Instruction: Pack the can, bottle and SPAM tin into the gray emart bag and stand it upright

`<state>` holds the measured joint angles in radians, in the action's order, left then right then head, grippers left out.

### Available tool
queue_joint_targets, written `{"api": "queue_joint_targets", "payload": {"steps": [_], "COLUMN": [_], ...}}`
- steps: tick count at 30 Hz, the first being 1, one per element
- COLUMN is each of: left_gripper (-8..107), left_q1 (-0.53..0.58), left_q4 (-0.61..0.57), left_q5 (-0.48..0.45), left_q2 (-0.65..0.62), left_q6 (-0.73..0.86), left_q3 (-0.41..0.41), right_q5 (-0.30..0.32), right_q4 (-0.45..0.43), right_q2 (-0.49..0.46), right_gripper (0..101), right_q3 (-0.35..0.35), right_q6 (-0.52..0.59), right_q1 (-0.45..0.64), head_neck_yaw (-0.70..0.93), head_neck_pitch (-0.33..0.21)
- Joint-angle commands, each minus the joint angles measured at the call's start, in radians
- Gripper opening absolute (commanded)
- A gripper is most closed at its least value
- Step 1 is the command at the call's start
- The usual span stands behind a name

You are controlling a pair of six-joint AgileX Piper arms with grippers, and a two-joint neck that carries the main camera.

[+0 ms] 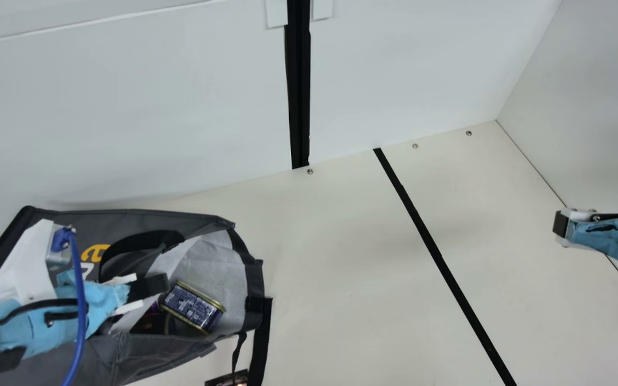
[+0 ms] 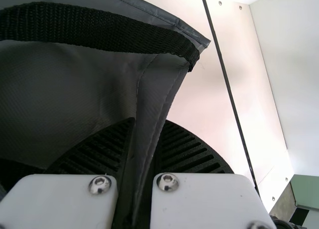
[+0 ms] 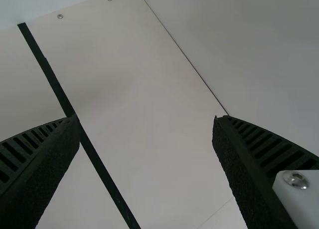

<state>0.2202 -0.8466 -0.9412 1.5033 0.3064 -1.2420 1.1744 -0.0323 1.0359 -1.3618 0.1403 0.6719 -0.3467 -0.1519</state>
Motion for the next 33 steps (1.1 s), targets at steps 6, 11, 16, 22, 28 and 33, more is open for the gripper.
{"api": "queue_joint_targets", "payload": {"steps": [6,11,16,22,28,33], "left_gripper": [-8,-8,-8,-8,-8,-8], "left_q1": [0.0,0.0,0.0,0.0,0.0,0.0], "left_q4": [0.0,0.0,0.0,0.0,0.0,0.0], "left_q5": [0.0,0.0,0.0,0.0,0.0,0.0], "left_q2": [0.0,0.0,0.0,0.0,0.0,0.0], "left_q6": [0.0,0.0,0.0,0.0,0.0,0.0], "left_q3": [0.0,0.0,0.0,0.0,0.0,0.0], "right_q5": [0.046,0.046,0.046,0.046,0.046,0.046], "right_q4": [-0.011,-0.004,0.012,0.042,0.078,0.101], "right_q2": [-0.015,-0.028,-0.046,-0.065,-0.074,-0.075], "right_gripper": [95,95,95,95,95,95], "right_q3": [-0.039,-0.035,-0.026,-0.011,0.001,0.008], "right_q6": [-0.035,-0.041,-0.042,-0.033,-0.02,-0.009], "right_q1": [-0.042,-0.054,-0.058,-0.049,-0.031,-0.019], "head_neck_yaw": [-0.002,-0.002,-0.002,-0.002,-0.002,-0.002], "head_neck_pitch": [-0.023,-0.023,-0.023,-0.023,-0.023,-0.023]}}
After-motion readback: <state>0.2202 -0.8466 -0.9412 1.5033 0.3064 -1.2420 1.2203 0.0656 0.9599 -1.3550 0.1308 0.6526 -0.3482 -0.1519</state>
